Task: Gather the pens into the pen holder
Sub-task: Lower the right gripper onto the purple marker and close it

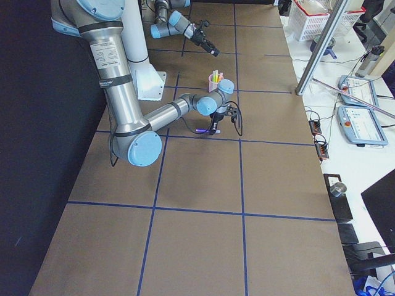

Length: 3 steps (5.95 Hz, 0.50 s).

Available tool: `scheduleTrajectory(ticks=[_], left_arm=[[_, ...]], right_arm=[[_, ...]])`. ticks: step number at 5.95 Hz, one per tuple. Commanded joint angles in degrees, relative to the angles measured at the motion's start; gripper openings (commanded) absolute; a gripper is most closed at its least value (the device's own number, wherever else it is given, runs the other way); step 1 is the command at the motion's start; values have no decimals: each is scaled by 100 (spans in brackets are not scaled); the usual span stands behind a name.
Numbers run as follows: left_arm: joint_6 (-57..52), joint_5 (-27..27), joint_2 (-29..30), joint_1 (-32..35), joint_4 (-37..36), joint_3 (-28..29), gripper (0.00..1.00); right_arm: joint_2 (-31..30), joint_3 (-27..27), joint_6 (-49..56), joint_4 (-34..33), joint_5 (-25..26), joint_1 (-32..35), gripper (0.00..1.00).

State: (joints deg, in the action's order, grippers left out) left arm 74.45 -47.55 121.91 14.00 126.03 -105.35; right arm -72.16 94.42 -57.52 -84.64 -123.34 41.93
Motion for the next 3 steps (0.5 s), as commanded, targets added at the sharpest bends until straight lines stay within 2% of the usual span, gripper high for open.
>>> scheduleTrajectory(ticks=[1,2,3], left_arm=[[0,0,0,6,0,-20,100],[-9,0,0,15,0,-38,100],[-53,0,0,41,-8,-46,100]], right_arm=[[0,-11,4,0,-6,-9,0],[18,102,-48,-9,-354,43,0],[44,790,-258,-9,-514,200,0]])
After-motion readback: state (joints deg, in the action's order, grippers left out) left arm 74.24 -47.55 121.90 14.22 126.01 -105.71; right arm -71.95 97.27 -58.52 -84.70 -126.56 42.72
